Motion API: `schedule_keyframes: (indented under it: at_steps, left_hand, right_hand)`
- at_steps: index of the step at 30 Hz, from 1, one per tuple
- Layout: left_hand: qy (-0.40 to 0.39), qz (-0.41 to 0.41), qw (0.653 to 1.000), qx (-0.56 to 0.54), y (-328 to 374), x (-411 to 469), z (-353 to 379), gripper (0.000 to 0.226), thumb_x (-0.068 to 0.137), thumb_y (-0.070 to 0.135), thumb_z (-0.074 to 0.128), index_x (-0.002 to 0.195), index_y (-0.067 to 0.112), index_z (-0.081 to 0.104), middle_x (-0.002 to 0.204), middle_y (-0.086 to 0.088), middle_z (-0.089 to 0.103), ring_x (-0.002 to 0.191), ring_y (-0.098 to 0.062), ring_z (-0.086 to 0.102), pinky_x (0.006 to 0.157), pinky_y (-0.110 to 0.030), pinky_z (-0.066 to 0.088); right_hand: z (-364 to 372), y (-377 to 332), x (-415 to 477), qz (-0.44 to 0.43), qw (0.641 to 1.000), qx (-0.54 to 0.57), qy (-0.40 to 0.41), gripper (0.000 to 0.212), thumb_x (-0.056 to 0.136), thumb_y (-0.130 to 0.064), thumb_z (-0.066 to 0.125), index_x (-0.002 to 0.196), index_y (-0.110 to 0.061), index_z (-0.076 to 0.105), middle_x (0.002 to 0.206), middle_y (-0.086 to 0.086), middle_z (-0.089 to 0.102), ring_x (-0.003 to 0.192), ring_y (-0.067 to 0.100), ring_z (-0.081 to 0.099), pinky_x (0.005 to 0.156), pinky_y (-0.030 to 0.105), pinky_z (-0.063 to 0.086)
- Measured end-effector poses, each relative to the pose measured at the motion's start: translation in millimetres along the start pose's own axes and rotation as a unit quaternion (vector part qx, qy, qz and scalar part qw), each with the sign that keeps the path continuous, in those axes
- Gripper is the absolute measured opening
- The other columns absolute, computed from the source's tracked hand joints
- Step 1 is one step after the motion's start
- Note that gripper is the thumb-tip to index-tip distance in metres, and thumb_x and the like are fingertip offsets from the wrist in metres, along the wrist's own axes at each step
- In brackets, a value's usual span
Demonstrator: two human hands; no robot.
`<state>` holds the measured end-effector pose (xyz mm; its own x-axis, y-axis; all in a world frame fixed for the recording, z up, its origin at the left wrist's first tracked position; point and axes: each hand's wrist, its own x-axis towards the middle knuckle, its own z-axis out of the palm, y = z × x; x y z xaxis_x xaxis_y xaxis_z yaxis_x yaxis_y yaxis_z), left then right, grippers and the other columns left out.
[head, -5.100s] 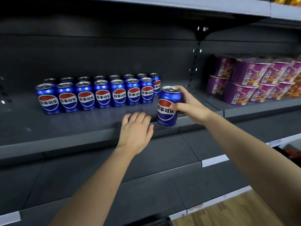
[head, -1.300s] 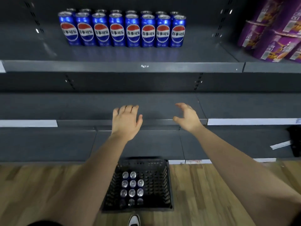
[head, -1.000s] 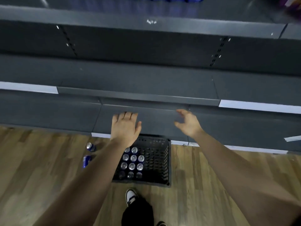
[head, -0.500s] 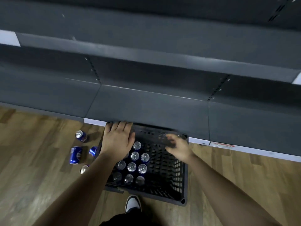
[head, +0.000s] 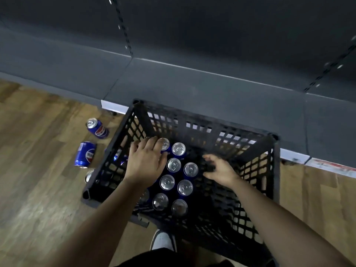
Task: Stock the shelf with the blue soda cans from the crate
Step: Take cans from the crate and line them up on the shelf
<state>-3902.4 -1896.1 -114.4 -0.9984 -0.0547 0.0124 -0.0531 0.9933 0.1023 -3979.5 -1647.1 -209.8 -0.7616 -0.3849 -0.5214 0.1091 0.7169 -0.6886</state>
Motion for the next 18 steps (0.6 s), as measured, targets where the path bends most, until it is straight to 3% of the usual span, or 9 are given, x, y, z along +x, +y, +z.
schedule_keyframes:
  at_steps: [7,12,16,18]
  left_hand:
    - [0.006,0.013,1.0,0.009,-12,-5,41,0.048,0.094,0.042,0.033,0.129,0.017,0.055,0.126,-0.004,0.059,0.114,-0.024,0.055,0.099,-0.045,0.035]
    - [0.004,0.005,1.0,0.001,-17,-10,48,0.046,0.096,0.041,0.034,0.127,0.015,0.055,0.13,-0.003,0.057,0.118,-0.023,0.052,0.1,-0.044,0.032]
    - [0.011,-0.001,1.0,-0.001,-19,-13,50,0.043,0.096,0.04,0.039,0.128,0.016,0.055,0.131,-0.004,0.056,0.118,-0.024,0.052,0.1,-0.045,0.032]
    - [0.007,-0.001,1.0,0.006,-20,-12,50,0.044,0.096,0.04,0.038,0.128,0.016,0.055,0.131,-0.004,0.056,0.116,-0.024,0.052,0.1,-0.045,0.032]
  right_hand:
    - [15,27,32,-0.028,0.996,-0.051,-0.06,0.084,0.067,-0.017,0.087,0.14,-0.028,0.047,0.137,-0.003,0.052,0.126,0.011,0.047,0.108,0.025,0.034]
    - [21,27,49,-0.057,0.992,-0.052,-0.099,0.094,0.058,-0.024,0.092,0.138,-0.041,0.045,0.135,-0.009,0.054,0.129,0.012,0.047,0.114,0.038,0.033]
    - [33,26,56,-0.077,0.989,-0.018,-0.127,0.095,0.056,-0.016,0.091,0.131,-0.053,0.046,0.136,-0.012,0.055,0.129,0.01,0.047,0.114,0.037,0.032]
    - [38,27,59,-0.078,0.988,-0.009,-0.13,0.095,0.058,-0.01,0.09,0.134,-0.046,0.046,0.135,-0.01,0.056,0.127,0.011,0.048,0.113,0.034,0.034]
